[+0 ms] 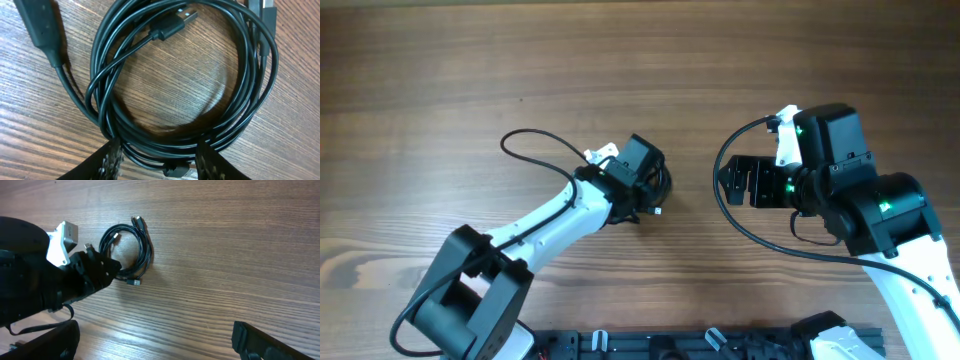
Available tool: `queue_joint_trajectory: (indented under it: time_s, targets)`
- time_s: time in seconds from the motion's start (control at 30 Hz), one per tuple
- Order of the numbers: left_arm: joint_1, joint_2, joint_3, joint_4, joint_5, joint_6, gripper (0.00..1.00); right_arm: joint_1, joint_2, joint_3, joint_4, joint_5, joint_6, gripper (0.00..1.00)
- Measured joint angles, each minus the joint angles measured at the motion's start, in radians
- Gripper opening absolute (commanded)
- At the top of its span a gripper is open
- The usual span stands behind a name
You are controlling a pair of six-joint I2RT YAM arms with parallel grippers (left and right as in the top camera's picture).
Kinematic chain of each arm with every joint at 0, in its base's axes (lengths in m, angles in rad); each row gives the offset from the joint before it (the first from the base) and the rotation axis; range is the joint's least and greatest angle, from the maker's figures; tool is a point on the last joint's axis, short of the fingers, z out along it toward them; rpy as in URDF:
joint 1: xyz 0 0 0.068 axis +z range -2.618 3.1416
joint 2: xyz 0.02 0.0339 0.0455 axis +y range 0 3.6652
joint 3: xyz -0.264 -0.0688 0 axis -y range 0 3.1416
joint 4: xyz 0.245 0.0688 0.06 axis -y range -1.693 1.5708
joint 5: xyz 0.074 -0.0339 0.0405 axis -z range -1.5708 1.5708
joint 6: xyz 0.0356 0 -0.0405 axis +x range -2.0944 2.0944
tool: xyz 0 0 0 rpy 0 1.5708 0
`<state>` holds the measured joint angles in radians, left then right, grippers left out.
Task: Untangle cables
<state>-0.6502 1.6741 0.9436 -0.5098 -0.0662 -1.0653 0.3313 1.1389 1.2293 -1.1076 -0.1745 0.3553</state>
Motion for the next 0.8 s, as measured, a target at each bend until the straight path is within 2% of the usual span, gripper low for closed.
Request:
queue_joint_trajectory:
  time_s: [0.27, 0.63, 0.8]
  targets:
    - [0.021, 0.000, 0.000, -0.045, -0.019, -0.027, 0.47, 0.000, 0.000, 0.000, -0.004, 0.000, 0.000, 1.00]
    - [0.025, 0.000, 0.000, -0.082, -0.064, -0.049, 0.52, 0.000, 0.011, 0.000, -0.005, 0.000, 0.000, 1.00]
    - [0.025, 0.000, 0.000, -0.081, -0.110, -0.052, 0.49, 0.000, 0.040, 0.000, -0.007, 0.000, 0.000, 1.00]
